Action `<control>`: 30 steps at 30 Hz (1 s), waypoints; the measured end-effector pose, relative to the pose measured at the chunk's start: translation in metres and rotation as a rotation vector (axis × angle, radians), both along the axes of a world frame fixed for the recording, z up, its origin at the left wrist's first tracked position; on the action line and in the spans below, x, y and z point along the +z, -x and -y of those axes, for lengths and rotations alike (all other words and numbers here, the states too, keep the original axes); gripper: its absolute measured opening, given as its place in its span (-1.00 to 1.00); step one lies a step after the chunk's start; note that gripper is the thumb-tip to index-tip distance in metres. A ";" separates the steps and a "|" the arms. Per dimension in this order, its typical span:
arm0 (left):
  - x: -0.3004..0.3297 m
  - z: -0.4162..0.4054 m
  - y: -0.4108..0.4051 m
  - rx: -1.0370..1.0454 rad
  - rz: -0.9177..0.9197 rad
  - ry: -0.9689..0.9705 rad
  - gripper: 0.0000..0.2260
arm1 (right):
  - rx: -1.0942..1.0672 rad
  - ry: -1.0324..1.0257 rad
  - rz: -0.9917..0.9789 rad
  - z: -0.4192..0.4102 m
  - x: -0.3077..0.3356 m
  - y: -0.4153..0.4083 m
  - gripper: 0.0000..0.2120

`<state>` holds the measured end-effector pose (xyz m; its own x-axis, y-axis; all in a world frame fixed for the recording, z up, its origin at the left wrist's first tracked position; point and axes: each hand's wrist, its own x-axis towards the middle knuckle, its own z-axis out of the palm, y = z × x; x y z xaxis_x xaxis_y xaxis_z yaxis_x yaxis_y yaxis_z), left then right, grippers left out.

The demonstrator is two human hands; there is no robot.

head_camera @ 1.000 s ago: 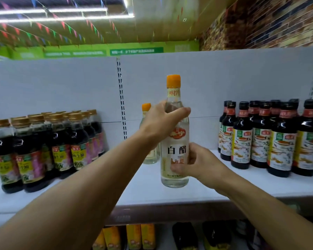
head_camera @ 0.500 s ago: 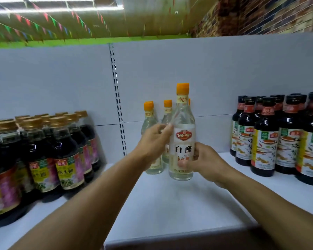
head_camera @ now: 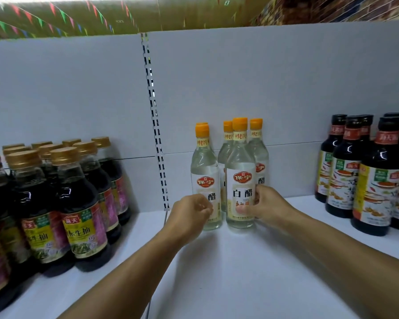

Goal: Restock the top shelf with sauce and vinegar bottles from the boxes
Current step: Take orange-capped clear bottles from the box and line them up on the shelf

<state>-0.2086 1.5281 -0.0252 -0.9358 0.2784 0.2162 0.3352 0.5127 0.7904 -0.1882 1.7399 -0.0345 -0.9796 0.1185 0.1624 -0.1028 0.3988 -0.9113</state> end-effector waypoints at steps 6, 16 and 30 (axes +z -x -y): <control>-0.001 -0.006 0.008 -0.006 -0.047 0.072 -0.87 | 0.022 -0.018 -0.008 0.000 -0.006 0.011 -0.62; -0.007 -0.010 0.016 0.010 -0.040 0.017 -0.87 | 0.044 -0.024 -0.002 -0.003 -0.014 0.023 -0.59; -0.004 -0.011 0.005 0.016 -0.043 0.065 -0.83 | -0.013 -0.022 0.022 0.000 -0.016 0.024 -0.54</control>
<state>-0.2137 1.5388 -0.0294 -0.9305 0.2783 0.2383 0.3594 0.5677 0.7406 -0.2117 1.7404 -0.0503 -0.9813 0.1277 0.1439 -0.0781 0.4195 -0.9044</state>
